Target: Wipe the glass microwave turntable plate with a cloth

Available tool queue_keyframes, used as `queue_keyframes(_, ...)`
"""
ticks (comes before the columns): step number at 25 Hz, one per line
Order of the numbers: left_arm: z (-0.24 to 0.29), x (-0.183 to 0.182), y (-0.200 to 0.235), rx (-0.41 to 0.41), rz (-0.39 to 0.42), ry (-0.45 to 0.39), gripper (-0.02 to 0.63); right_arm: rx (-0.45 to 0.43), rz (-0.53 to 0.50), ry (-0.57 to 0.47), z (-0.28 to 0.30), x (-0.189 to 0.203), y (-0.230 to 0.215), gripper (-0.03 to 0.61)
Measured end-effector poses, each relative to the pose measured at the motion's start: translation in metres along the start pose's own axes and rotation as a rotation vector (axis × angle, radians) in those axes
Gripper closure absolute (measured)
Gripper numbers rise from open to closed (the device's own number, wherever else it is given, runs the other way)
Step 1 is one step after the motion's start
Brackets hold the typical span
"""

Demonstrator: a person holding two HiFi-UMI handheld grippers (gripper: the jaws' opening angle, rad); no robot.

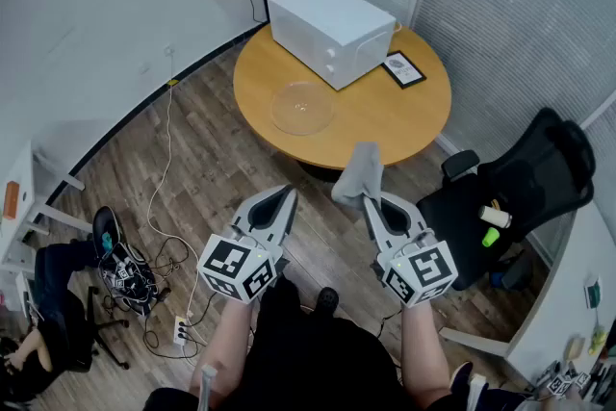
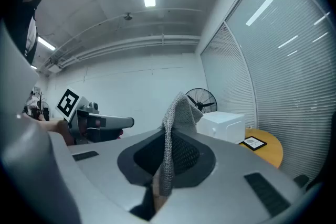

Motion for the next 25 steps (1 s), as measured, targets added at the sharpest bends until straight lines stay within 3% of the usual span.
queue_keyframes(14,0.004,0.01,-0.009,-0.038,-0.018,0.023,0.62,-0.011,0.0,0.014,-0.004,0.007,-0.01,0.56)
queue_keyframes(25,0.003,0.024,0.013,-0.07,-0.037,0.059,0.62,-0.027,0.041,0.041,0.019,0.024,-0.012,0.558)
Point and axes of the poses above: the fingertips, and each gripper's own axes: z forward along the fingers, y to its left, x out of its underside, the point moved 9 cm from there along -z, backward along the fingers
